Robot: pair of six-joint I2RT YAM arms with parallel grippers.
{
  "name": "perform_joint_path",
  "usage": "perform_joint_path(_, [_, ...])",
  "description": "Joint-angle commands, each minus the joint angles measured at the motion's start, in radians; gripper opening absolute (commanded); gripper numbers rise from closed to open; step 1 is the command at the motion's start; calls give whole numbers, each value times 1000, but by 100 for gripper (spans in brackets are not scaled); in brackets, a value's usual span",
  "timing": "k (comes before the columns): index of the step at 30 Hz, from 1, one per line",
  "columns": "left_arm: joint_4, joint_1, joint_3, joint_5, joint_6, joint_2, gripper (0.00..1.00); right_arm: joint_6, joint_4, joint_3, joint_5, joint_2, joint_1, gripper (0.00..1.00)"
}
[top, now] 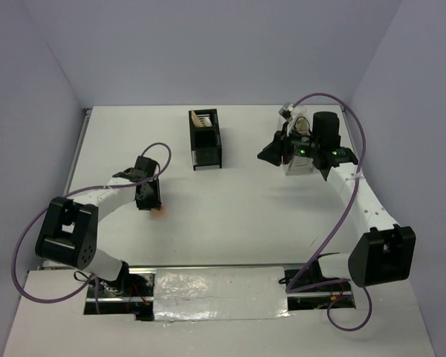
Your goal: Organize the makeup
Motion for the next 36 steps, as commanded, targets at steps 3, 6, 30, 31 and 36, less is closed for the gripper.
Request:
perform_joint_path(3, [10,-29,-3,67,22,38,23,13,48,-9,-27,-44,-17,45])
perform_joint_path(6, [0,-43,8,59,7,-19,10,14,50,-11,-30,-47,-21,46])
perform_joint_path(30, [409,-66,598,414,-47,142,0,34,66,-45,-24,-72,-28,44])
perform_joint_path(31, [408,-69,624,393,-51,165,0,34,65,-43,-24,-72,-28,45])
perform_joint_path(36, [386,-82,745,349,-53,297,7,31,65,-48,-19,-76,-29,45])
